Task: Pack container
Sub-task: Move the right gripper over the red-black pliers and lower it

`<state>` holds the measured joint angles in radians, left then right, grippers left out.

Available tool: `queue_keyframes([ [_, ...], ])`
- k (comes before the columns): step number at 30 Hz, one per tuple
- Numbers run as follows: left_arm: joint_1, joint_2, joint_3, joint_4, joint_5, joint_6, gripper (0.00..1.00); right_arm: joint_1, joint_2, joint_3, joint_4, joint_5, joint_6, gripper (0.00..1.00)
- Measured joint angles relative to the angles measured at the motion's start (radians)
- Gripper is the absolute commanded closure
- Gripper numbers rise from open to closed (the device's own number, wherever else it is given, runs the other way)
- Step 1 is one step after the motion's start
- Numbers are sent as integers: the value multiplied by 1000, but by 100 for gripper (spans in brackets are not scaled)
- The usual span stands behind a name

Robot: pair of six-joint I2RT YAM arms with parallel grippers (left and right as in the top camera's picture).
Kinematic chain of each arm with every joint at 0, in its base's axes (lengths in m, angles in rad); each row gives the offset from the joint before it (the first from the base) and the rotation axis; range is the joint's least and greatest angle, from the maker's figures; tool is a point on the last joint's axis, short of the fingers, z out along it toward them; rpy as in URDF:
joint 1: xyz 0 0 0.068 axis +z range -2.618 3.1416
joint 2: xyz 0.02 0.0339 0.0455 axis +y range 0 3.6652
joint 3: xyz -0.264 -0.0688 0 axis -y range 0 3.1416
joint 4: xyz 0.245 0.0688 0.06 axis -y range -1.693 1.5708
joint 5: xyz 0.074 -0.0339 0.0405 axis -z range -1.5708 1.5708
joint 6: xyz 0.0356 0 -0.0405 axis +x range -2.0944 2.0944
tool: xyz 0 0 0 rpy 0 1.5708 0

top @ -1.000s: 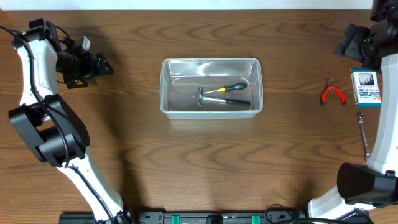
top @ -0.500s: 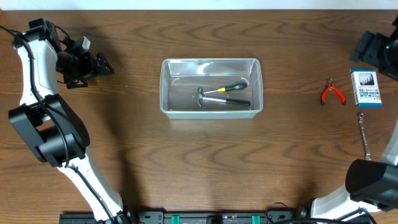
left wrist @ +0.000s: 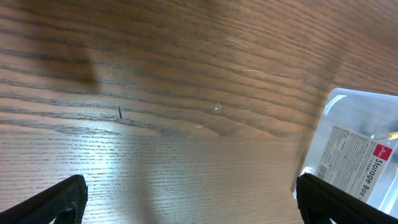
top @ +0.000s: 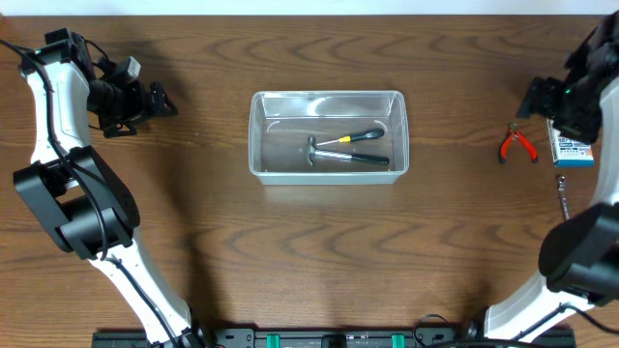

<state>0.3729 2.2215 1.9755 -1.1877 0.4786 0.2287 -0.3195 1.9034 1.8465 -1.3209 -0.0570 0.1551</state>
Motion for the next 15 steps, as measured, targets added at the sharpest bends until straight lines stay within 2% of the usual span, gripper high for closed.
queue_keyframes([
  [8, 0, 0, 0, 0, 0, 0, 2, 0, 90, -11, 52, -1, -9, 17],
  [15, 0, 0, 0, 0, 0, 0, 2, 0, 179, -11, 82, 3, -63, 15],
])
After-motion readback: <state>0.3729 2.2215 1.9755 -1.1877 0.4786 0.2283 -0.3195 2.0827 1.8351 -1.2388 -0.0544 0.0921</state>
